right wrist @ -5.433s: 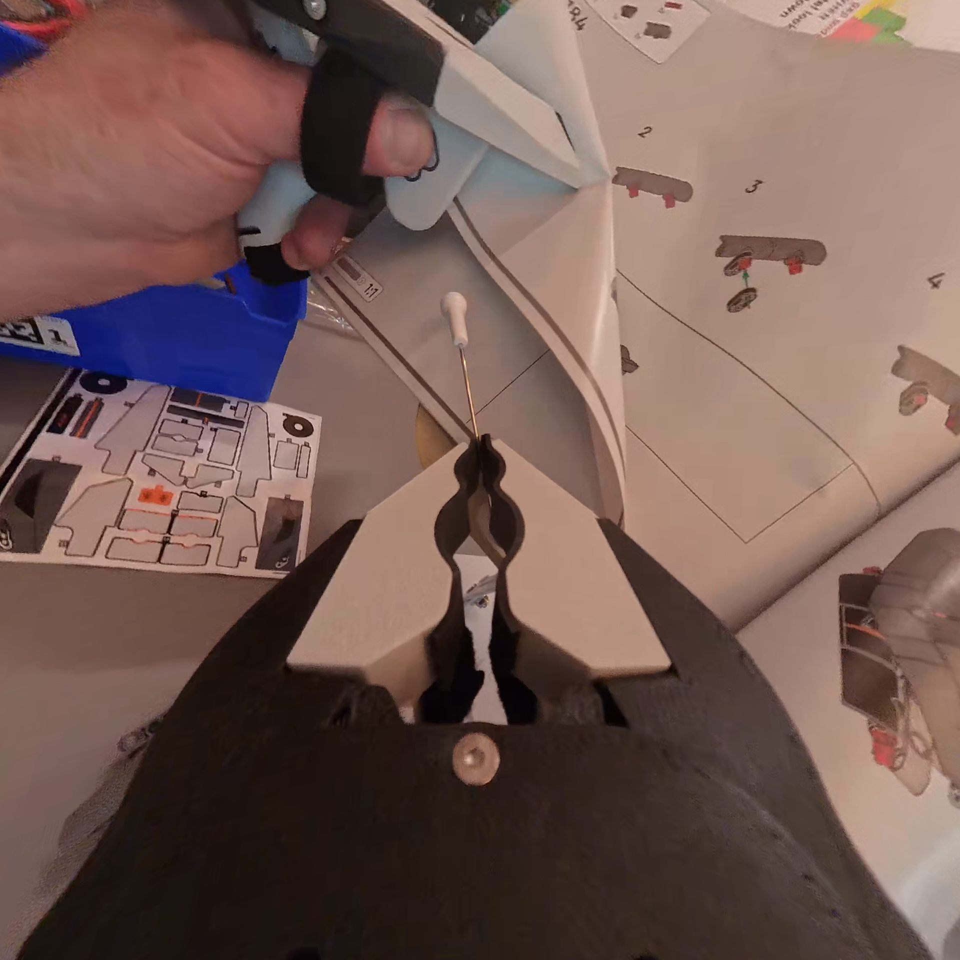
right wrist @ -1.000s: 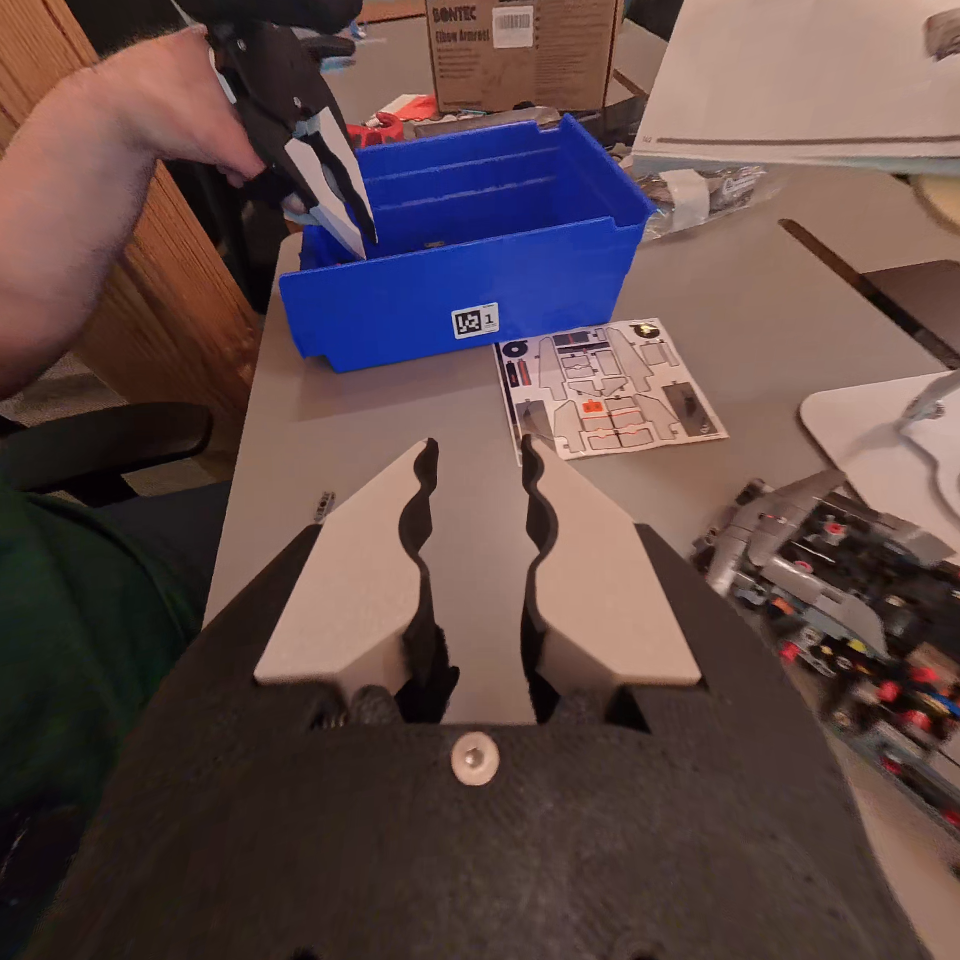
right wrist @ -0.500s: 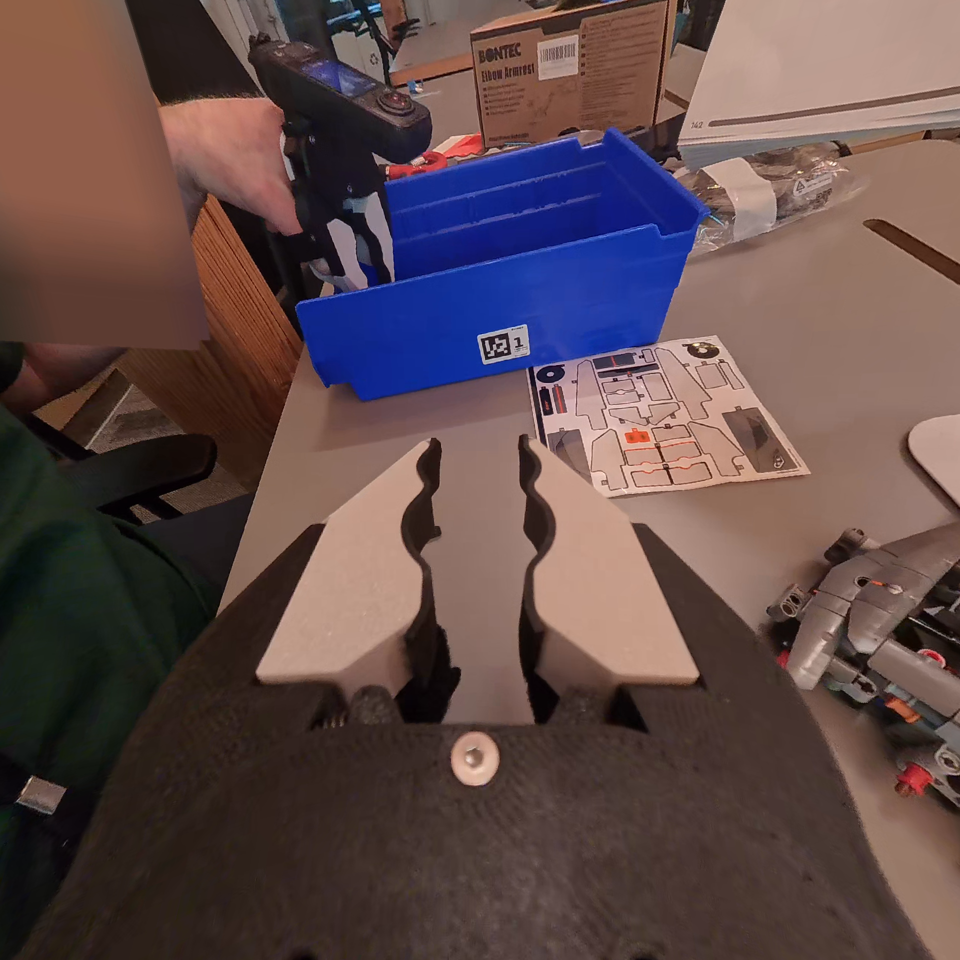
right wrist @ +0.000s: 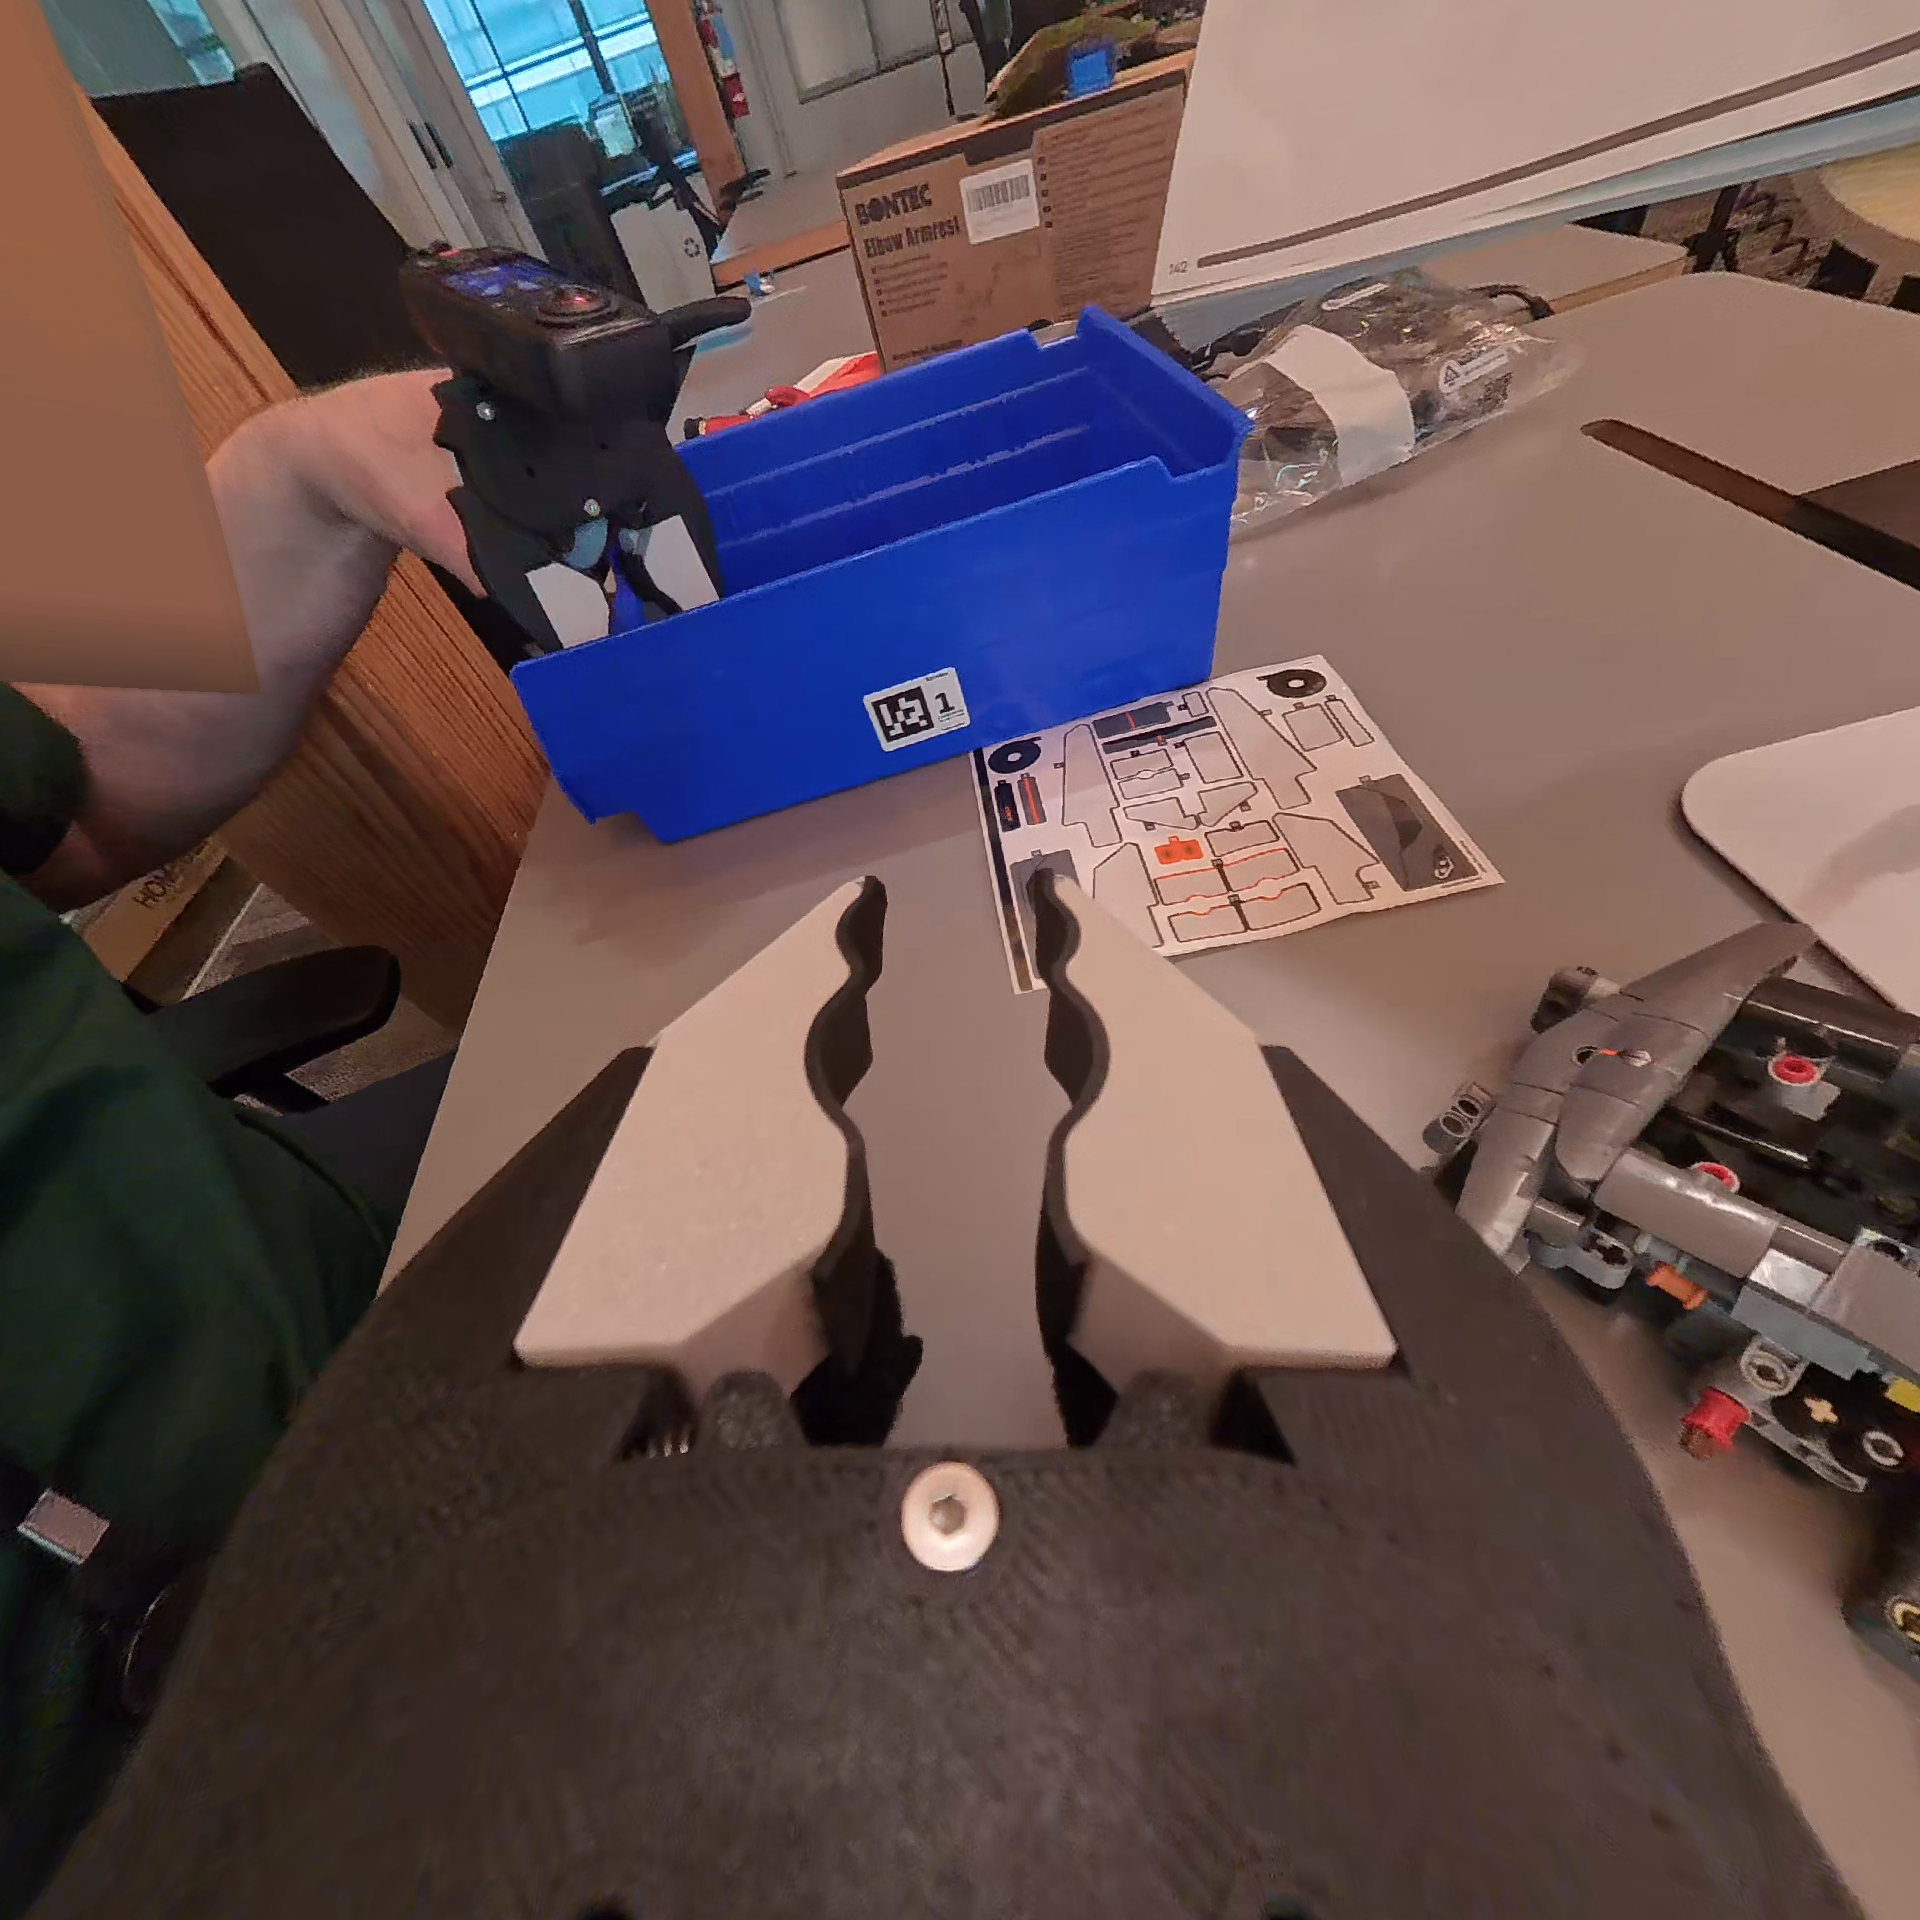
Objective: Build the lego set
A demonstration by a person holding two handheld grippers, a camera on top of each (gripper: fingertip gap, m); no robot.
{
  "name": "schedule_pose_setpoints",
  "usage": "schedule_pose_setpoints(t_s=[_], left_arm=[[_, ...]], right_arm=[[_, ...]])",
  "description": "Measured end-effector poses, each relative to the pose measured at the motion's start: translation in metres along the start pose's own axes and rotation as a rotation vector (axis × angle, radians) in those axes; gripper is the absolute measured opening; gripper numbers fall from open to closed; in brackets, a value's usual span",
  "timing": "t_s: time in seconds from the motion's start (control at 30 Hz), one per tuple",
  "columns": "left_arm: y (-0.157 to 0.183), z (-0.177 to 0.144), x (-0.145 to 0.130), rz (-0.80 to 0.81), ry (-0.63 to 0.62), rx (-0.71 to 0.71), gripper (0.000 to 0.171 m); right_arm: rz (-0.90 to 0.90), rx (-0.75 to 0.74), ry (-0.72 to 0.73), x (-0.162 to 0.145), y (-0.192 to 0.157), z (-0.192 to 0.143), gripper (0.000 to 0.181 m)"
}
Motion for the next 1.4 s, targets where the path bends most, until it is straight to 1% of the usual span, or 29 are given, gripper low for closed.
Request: schedule_pose_setpoints(t_s=[0.03,0.17,0.27,0.3,0.37,0.4,0.5,0.57,0.63,0.7,0.77,0.8,0.9,1.0,1.03,1.13,1.17,1.27,1.4], left_arm=[[0.0,0.0,0.002,0.003,0.012,-0.009,0.034],[0.006,0.003,0.007,0.027,0.027,-0.045,0.03],[0.008,0.004,0.007,0.014,0.01,-0.064,0.028],[0.009,0.004,0.008,0.014,0.012,-0.077,0.022],[0.011,0.004,0.013,0.013,0.043,-0.089,0.003],[0.008,0.003,0.013,0.0,0.046,-0.079,0.0],[0.003,0.003,0.011,0.0,0.046,-0.059,0.0],[-0.002,0.002,0.012,-0.019,0.07,-0.046,0.0],[-0.013,-0.006,0.014,-0.037,0.105,0.014,0.0],[-0.008,-0.014,0.016,-0.043,0.133,-0.01,0.0],[0.0,-0.016,0.009,-0.043,0.092,-0.056,0.017],[-0.001,-0.014,0.007,-0.042,0.066,-0.053,0.023],[0.004,-0.006,0.003,-0.094,-0.026,-0.1,0.031],[0.006,0.002,-0.001,-0.096,-0.134,-0.105,0.032],[0.007,0.005,0.0,-0.082,-0.143,-0.11,0.033],[0.003,0.007,0.001,-0.052,-0.189,-0.089,0.021],[0.002,0.007,0.001,-0.039,-0.199,-0.085,0.02],[0.002,0.007,0.001,-0.018,-0.212,-0.064,0.019],[-0.008,0.005,0.002,-0.041,-0.158,-0.028,0.018]], right_arm=[[-0.003,-0.004,0.0,0.0,0.001,0.0,0.027],[-0.01,-0.014,0.003,-0.002,0.004,-0.001,0.026],[0.0,-0.018,0.007,-0.004,0.008,-0.004,0.026],[0.003,-0.019,0.011,-0.003,0.009,-0.005,0.025],[0.002,-0.022,0.021,-0.002,0.01,-0.008,0.025],[0.001,-0.024,0.027,-0.001,0.011,-0.009,0.025],[0.007,-0.03,0.045,0.0,0.014,-0.015,0.025],[0.013,-0.035,0.052,0.0,0.015,-0.019,0.025],[0.02,-0.037,0.062,0.001,0.017,-0.022,0.025],[0.026,-0.04,0.063,0.0,0.019,-0.023,0.025],[0.03,-0.039,0.062,-0.001,0.019,-0.024,0.025],[0.032,-0.036,0.061,-0.001,0.019,-0.024,0.025],[0.025,-0.036,0.056,-0.001,0.018,-0.023,0.025],[0.015,-0.042,0.056,-0.001,0.017,-0.025,0.025],[0.014,-0.042,0.056,0.0,0.017,-0.026,0.025],[0.014,-0.043,0.06,0.001,0.018,-0.028,0.025],[0.015,-0.043,0.062,0.001,0.018,-0.029,0.025],[0.014,-0.049,0.062,0.001,0.02,-0.032,0.025],[0.012,-0.048,0.069,0.003,0.019,-0.034,0.025]])
Point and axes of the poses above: each gripper's, where its closed fingertips meet, z out along the fingers, x out of its top, y = z × x across the jaws, the point moved 2 cm from there along -z, back along the fingers, and after that the axes turned 6 degrees about y, right-handed, at the moved point
